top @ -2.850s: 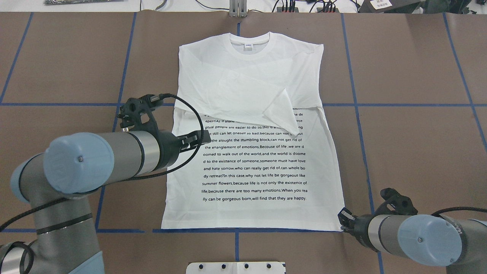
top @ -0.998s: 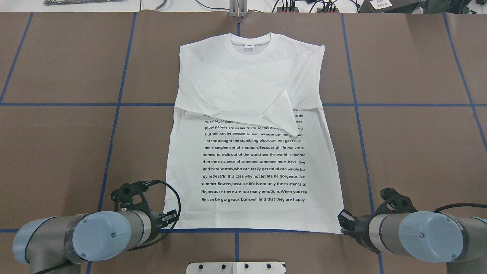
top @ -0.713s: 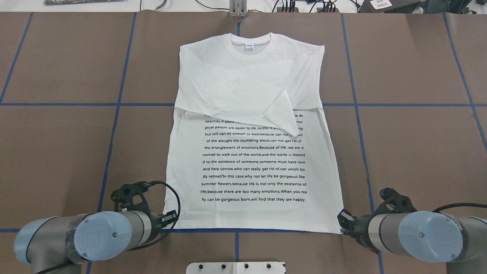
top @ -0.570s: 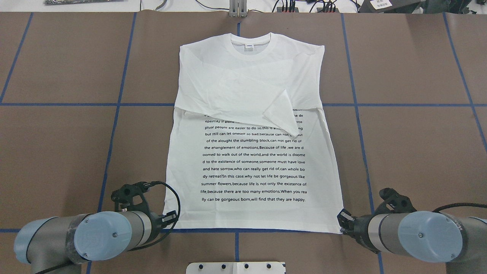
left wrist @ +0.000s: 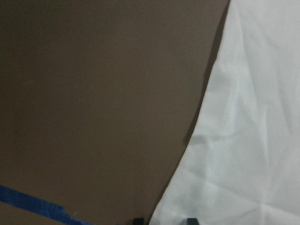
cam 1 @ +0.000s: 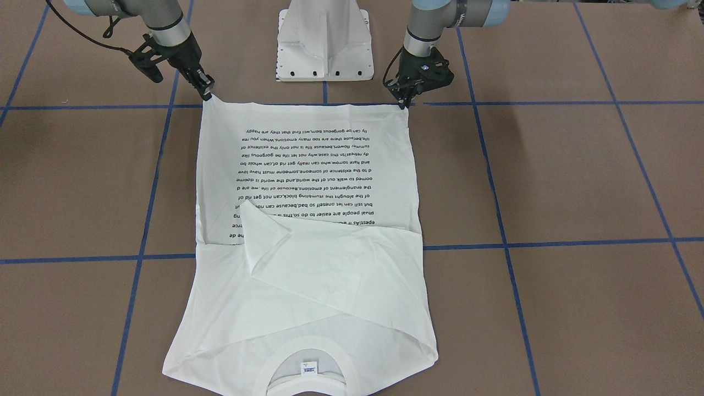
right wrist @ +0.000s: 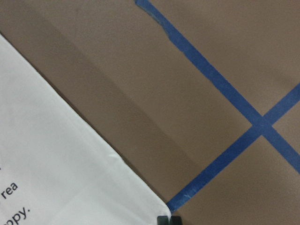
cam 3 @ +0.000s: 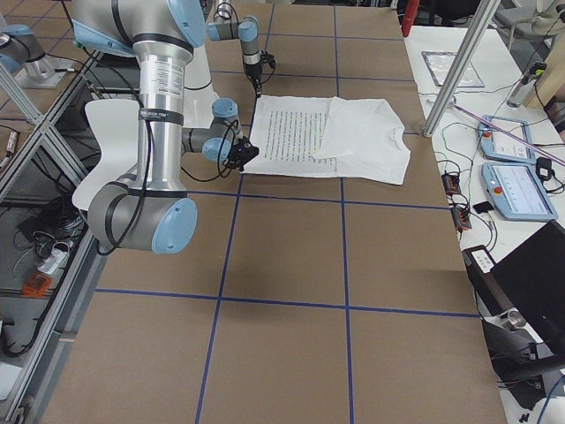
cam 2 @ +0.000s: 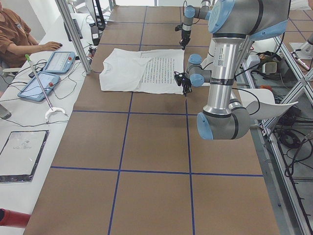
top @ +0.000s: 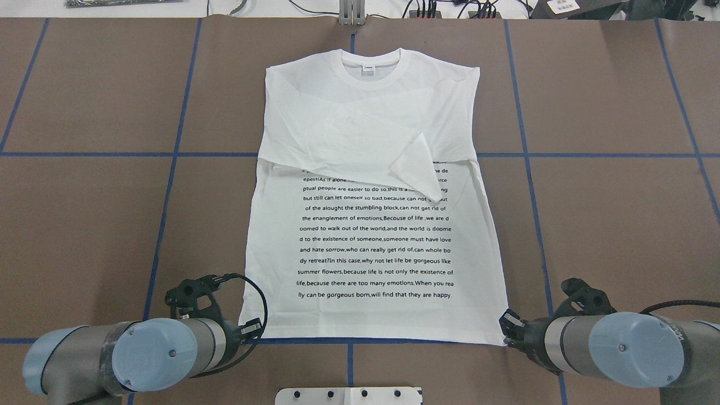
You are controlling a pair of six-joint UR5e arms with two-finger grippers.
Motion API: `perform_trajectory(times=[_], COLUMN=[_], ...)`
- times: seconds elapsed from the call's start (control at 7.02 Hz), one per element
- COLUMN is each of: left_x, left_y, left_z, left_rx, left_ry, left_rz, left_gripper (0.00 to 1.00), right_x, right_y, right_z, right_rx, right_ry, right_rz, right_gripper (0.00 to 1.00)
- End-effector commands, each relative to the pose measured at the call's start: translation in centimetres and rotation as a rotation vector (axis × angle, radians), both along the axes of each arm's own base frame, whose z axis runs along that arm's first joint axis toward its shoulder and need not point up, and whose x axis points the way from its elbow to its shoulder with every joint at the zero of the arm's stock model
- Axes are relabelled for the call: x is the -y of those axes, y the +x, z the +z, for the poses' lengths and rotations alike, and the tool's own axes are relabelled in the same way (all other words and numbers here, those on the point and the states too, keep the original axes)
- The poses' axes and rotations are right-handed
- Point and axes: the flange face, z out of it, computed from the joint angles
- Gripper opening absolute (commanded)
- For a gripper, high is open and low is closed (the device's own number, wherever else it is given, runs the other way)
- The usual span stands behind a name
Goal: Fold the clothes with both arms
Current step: 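Lift the hem with both grippers and fold it toward the collar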
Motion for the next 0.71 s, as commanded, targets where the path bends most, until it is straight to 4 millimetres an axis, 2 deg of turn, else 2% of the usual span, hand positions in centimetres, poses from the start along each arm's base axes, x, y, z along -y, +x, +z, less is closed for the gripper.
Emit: perform_trajectory(times=[0.0,0.29,0.57], left_x=[0.0,-0.4,-1.4], left_y=[-0.3,-1.7,-4.4], left_z=[0.0,-2.1,-3.1], left_rx=[0.0,-0.046,-0.066], left_ry=[-0.008,-0.018,-0.05], left_rz=[-0.006,0.015,0.053], left_gripper=[0.0,0.0,0.0], right_x=[0.0,0.1,0.1], right_y=[0.0,0.2,0.1], right_z=[0.3,-0.1,-0.8], right_rx=[-0.005,0.002,0.02], right_ry=[0.001,0.003,0.005], right_rz=[0.0,0.003,0.005], right_gripper=[0.0,0.0,0.0])
